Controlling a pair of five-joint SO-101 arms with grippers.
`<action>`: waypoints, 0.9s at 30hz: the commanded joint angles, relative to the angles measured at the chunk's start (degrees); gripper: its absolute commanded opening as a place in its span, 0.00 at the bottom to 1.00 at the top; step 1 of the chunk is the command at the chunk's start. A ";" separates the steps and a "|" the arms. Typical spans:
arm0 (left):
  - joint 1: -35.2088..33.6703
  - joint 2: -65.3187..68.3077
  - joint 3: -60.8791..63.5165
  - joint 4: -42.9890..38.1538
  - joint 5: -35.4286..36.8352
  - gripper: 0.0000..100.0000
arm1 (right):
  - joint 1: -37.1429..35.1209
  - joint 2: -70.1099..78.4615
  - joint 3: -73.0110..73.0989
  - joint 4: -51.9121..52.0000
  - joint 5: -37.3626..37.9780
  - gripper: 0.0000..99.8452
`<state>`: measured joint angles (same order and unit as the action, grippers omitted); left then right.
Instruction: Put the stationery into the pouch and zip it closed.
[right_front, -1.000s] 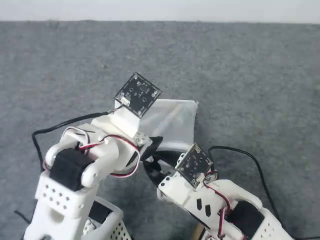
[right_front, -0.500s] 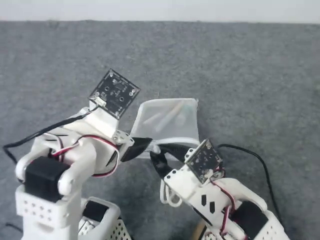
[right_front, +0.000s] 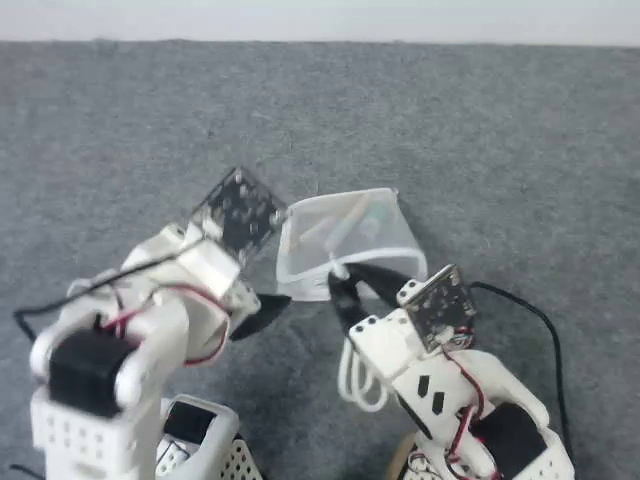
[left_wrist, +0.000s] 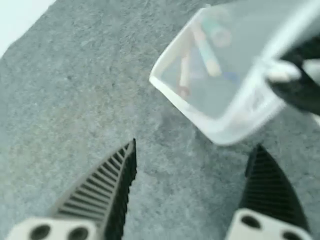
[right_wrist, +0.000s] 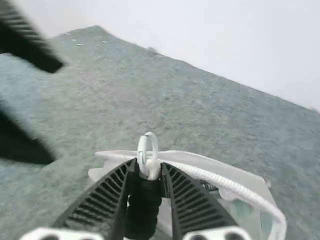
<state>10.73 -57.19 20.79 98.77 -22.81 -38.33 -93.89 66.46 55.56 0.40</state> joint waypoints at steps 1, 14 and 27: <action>2.20 -7.47 3.47 1.67 -1.05 0.33 | 2.07 -0.31 -2.29 -1.27 0.88 0.01; 4.75 -8.62 20.00 -12.84 -0.79 0.33 | 2.07 -0.31 -2.55 -1.36 0.70 0.01; 5.63 -8.62 32.04 -31.91 1.49 0.31 | 2.07 -0.31 -2.55 -1.45 0.79 0.01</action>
<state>15.30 -64.66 51.82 72.84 -23.43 -37.45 -93.89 66.46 55.30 0.40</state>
